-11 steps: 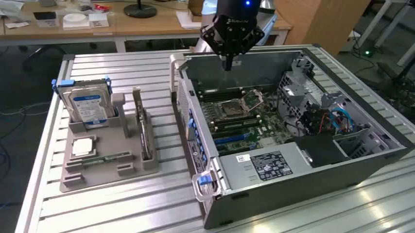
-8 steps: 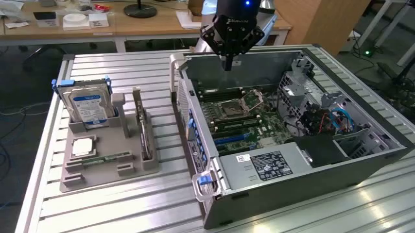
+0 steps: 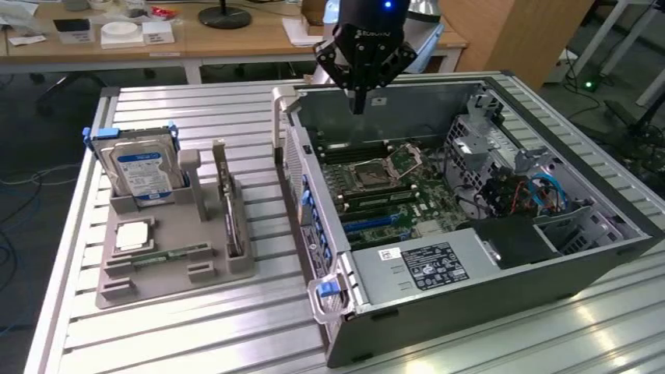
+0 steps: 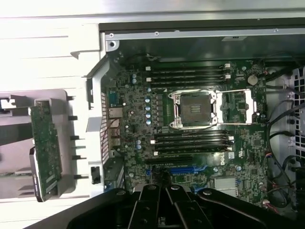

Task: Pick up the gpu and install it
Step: 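Reach for the gpu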

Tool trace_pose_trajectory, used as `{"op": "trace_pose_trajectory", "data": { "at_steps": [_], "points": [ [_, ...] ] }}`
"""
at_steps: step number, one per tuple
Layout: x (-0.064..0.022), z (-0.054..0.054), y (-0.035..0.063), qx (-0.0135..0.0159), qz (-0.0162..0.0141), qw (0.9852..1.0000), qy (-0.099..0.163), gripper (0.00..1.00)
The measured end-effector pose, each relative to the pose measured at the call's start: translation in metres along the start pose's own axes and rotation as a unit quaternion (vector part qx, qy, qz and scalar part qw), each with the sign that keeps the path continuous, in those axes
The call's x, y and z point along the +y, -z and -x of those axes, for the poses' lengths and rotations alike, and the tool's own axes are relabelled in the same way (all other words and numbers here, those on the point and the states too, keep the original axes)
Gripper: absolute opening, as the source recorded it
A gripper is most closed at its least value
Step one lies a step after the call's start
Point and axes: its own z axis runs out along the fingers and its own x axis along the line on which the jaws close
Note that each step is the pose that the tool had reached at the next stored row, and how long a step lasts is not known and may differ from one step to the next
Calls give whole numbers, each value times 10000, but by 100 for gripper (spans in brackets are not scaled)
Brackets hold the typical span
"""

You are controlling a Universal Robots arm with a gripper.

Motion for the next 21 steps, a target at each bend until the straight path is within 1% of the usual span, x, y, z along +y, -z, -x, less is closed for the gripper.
{"op": "trace_pose_trajectory", "data": {
  "at_steps": [5,13,17,21],
  "points": [
    [-14,-180,4,-1,0,10000,0,11],
    [-38,-508,11,-1,0,10000,0,11],
    [-48,-642,14,0,0,10000,0,11],
    [-57,-748,16,0,0,10000,6,11]
  ]
}}
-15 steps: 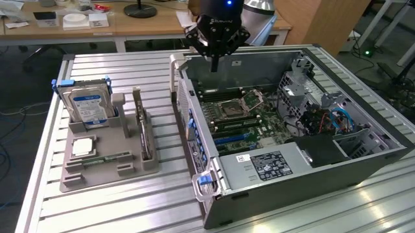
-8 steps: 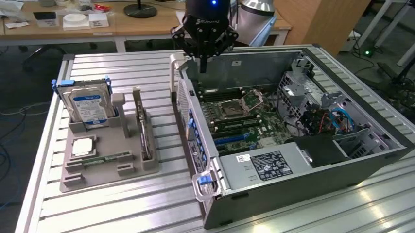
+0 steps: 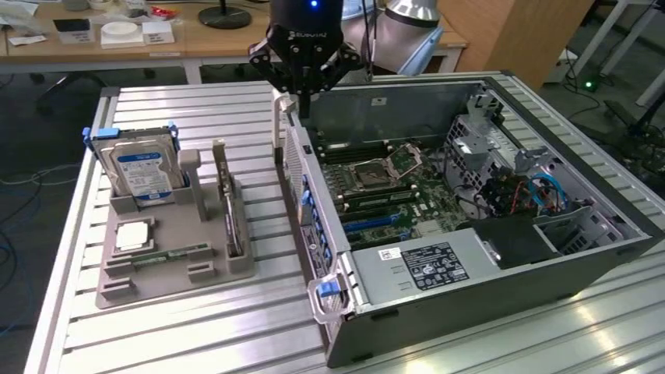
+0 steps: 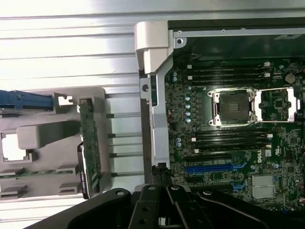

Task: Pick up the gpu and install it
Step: 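Reach for the gpu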

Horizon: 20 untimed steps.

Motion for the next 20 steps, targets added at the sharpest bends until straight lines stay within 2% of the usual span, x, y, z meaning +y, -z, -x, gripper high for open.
{"op": "trace_pose_trajectory", "data": {
  "at_steps": [9,20],
  "points": [
    [-13,-176,0,9,3,9998,182,11],
    [-40,-546,0,12,6,9997,258,11]
  ]
}}
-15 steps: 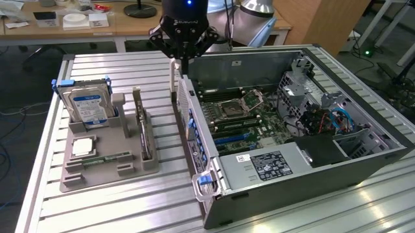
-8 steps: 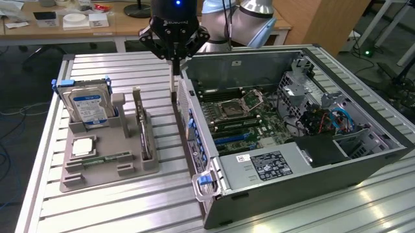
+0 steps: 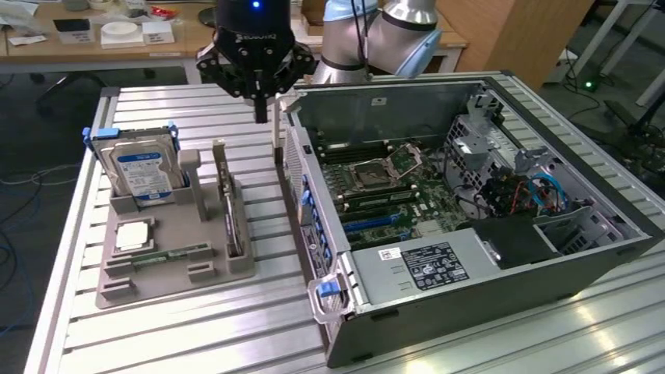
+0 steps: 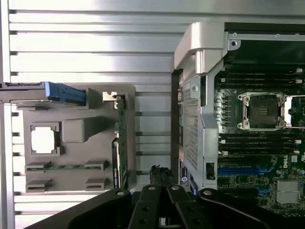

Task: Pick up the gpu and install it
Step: 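Reach for the gpu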

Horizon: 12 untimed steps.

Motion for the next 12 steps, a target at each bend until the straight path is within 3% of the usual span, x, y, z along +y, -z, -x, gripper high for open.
{"op": "trace_pose_trajectory", "data": {
  "at_steps": [12],
  "points": [
    [-10,-438,3,3,2,10000,67,11]
  ]
}}
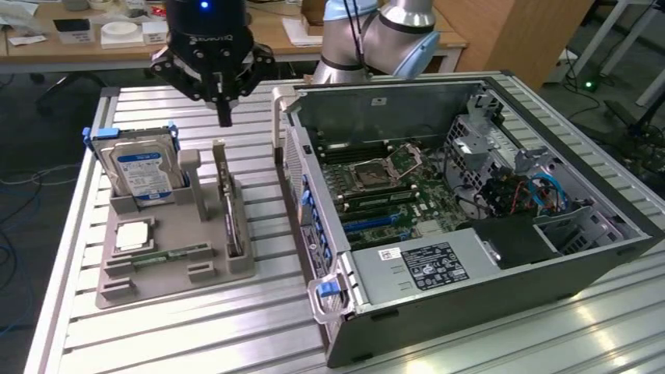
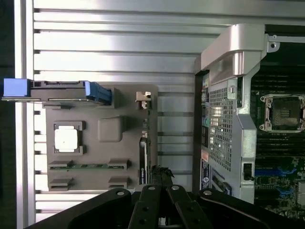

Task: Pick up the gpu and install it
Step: 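Reach for the gpu, then pick up the gpu and move the gpu toward the slot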

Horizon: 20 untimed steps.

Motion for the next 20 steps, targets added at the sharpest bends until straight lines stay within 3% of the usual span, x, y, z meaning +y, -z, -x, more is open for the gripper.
{"op": "trace_pose_trajectory", "data": {
  "at_steps": [7,20],
  "points": [
    [-2,-224,2,1,0,10000,24,11],
    [-2,-228,2,1,1,10000,24,11]
  ]
}}
